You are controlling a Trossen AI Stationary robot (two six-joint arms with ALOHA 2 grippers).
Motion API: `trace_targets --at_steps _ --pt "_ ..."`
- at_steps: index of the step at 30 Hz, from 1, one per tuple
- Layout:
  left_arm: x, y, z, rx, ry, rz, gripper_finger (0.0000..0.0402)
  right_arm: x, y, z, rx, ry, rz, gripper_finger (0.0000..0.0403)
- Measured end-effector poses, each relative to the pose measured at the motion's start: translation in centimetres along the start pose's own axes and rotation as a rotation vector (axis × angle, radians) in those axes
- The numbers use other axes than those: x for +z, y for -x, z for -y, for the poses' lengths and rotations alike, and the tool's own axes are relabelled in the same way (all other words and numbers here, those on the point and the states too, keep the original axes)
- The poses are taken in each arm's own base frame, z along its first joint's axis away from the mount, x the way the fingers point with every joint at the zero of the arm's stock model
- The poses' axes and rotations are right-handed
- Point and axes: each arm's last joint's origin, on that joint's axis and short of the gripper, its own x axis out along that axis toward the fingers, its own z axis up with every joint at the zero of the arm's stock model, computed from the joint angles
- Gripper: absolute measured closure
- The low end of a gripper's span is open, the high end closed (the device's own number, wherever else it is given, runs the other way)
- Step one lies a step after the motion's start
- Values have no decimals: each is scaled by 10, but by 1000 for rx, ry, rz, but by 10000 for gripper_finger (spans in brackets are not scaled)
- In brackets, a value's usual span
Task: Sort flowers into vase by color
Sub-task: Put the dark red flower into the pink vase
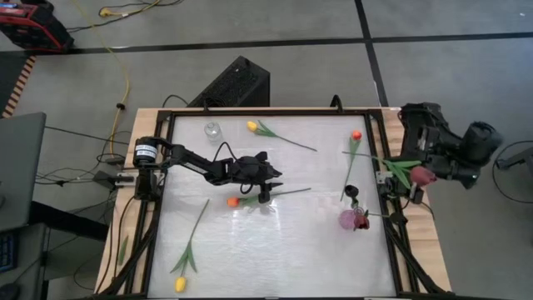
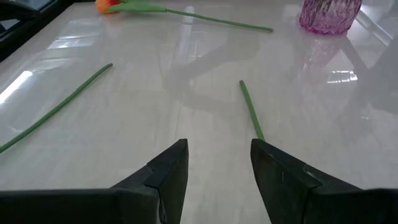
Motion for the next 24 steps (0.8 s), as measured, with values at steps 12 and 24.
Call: trace_targets --at_steps 12,24 --pt "0 0 0 0 -4 0 237 -2 7 3 -93 -51 -79 380" --pt "0 0 0 0 -3 0 237 -2 7 -4 -85 -12 -59 370"
